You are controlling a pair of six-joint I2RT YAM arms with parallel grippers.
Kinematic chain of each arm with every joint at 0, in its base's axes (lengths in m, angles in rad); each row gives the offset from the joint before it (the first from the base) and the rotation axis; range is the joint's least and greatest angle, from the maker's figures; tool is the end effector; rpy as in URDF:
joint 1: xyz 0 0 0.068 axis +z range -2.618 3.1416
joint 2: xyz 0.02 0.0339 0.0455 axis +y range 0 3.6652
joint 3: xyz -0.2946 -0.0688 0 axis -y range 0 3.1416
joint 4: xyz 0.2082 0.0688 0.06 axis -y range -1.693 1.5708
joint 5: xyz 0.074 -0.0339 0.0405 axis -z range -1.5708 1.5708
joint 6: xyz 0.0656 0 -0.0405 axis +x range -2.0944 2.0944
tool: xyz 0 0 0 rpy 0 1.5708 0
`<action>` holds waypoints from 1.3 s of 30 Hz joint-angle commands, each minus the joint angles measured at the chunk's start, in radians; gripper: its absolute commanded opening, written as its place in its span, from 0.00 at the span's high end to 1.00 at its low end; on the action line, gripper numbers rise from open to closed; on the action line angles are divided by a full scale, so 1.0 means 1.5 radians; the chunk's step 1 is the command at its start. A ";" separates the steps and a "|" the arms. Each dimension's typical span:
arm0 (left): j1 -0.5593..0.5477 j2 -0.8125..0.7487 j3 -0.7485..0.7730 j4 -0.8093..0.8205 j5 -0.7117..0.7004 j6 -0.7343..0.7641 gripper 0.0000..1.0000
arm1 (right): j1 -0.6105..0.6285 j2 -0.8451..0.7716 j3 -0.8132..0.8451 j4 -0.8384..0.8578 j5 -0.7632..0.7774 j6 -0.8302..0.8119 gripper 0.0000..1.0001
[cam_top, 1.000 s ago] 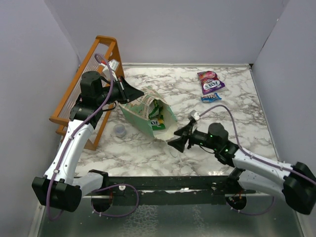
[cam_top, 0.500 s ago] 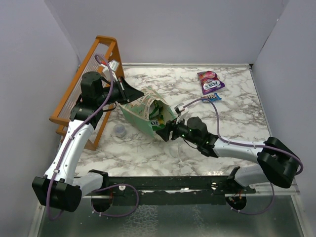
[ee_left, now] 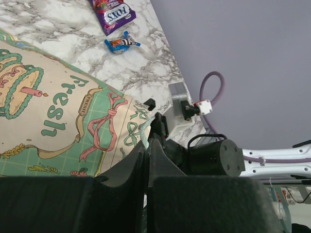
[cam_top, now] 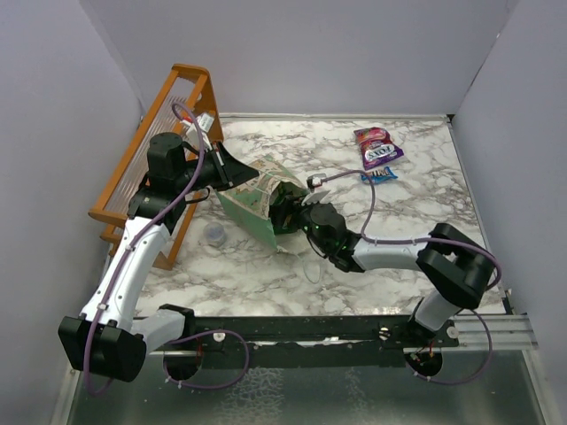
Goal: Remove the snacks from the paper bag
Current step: Take out the snack from the paper bag.
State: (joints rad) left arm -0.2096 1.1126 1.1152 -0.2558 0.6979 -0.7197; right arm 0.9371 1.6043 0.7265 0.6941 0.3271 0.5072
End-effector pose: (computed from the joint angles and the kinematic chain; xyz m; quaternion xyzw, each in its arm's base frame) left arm 0.2045 -0.0866 0.4071 0.0151 0.7718 -0.4995 0.3931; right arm 0.2200 0.2638 0.2612 -0.0601 0.7635 0.3230 0.5561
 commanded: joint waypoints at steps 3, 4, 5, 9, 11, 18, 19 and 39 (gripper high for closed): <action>0.004 -0.016 0.011 0.023 0.000 -0.007 1.00 | 0.042 0.089 0.072 0.057 0.163 0.151 0.28; 0.004 -0.015 0.013 0.021 0.000 -0.005 1.00 | 0.045 0.098 0.081 0.055 0.171 0.167 0.27; 0.004 -0.015 0.013 0.019 0.001 -0.005 1.00 | 0.047 0.104 0.088 0.053 0.182 0.183 0.26; 0.004 -0.018 0.007 0.024 0.002 -0.012 1.00 | 0.055 0.125 0.140 -0.008 0.230 0.230 0.19; 0.004 -0.021 0.003 0.030 0.003 -0.018 1.00 | 0.055 0.138 0.177 -0.070 0.255 0.257 0.14; 0.004 -0.025 -0.002 0.037 0.006 -0.025 1.00 | 0.054 0.217 0.281 -0.275 0.319 0.364 0.00; 0.004 -0.025 0.000 0.036 0.006 -0.025 1.00 | 0.054 0.224 0.281 -0.276 0.318 0.364 0.01; 0.004 -0.031 -0.004 0.031 0.003 -0.020 1.00 | 0.038 0.149 0.136 -0.128 0.181 0.367 0.82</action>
State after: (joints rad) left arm -0.2096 1.0935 1.0954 -0.2348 0.6987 -0.7532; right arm 0.9993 1.8622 0.9466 0.4507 0.6445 1.0492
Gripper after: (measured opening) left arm 0.037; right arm 0.269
